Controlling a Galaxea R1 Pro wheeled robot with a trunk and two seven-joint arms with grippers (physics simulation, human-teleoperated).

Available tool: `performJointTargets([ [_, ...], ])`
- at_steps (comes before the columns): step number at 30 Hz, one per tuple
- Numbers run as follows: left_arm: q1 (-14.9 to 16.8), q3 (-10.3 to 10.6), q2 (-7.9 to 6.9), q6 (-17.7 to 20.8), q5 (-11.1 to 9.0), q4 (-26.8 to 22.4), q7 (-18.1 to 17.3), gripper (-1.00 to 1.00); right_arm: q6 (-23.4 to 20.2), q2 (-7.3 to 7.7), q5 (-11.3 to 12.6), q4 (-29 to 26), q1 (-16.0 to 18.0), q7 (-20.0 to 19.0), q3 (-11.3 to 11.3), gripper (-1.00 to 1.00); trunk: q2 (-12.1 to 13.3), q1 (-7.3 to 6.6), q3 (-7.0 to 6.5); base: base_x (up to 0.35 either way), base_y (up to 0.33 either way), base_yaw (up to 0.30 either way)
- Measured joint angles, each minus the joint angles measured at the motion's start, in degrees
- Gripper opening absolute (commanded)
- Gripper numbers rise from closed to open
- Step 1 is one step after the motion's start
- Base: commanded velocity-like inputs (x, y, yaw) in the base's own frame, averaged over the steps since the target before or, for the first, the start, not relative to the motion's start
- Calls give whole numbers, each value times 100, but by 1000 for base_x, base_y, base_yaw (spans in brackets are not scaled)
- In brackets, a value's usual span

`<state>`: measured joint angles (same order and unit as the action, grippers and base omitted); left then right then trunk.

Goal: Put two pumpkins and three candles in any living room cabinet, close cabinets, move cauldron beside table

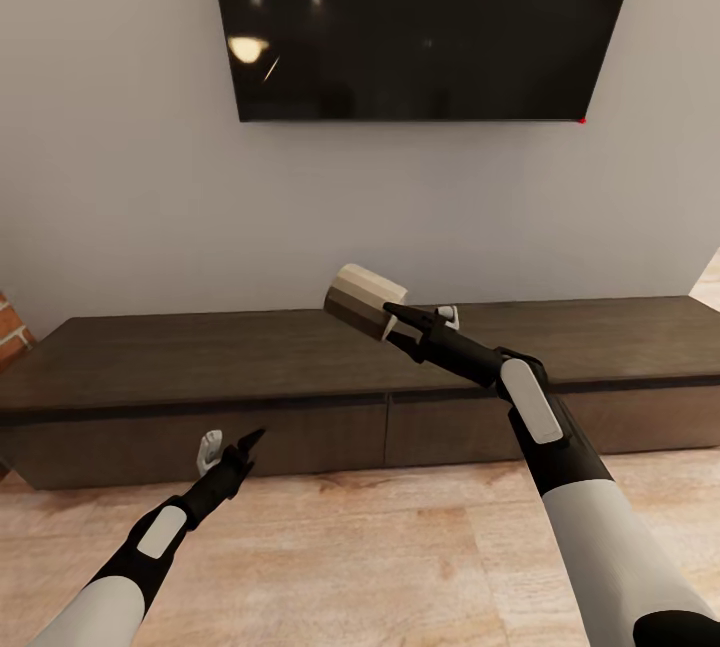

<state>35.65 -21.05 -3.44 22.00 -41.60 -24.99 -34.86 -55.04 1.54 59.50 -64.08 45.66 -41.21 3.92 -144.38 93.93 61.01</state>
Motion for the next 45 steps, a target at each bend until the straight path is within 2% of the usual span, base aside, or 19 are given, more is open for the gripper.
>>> performJointTargets([
  [6, -11, -28, -24, 69, -5, -1, -653, 100, 0, 0, 0, -1, 0, -8, 7, -100, 0, 0, 0, 0, 0, 0],
  [10, -23, -28, -32, 208, 1, -6, -821, 100, 0, -6, 2, 0, 0, -9, 13, -100, 0, 0, 0, 0, 0, 0],
  [17, -26, -15, -34, 237, 9, -1, -952, 100, -4, 0, 16, 24, -1, -4, 11, -100, 0, 0, 0, 0, 0, 0],
  [23, -26, -11, -26, 231, 9, -1, -1460, 100, -8, 2, 27, 49, -7, 2, 6, -100, 0, 0, 0, 0, 0, 0],
  [42, -35, -2, -34, 211, 28, 0, -1576, 100, 2, 0, 6, 63, -9, 63, 5, -100, 0, 0, 0, 0, 0, 0],
  [45, -35, -4, -34, 211, 25, -1, -1681, 100, -6, 0, 4, 69, -15, 68, 5, -100, 0, 0, 0, 0, 0, 0],
])
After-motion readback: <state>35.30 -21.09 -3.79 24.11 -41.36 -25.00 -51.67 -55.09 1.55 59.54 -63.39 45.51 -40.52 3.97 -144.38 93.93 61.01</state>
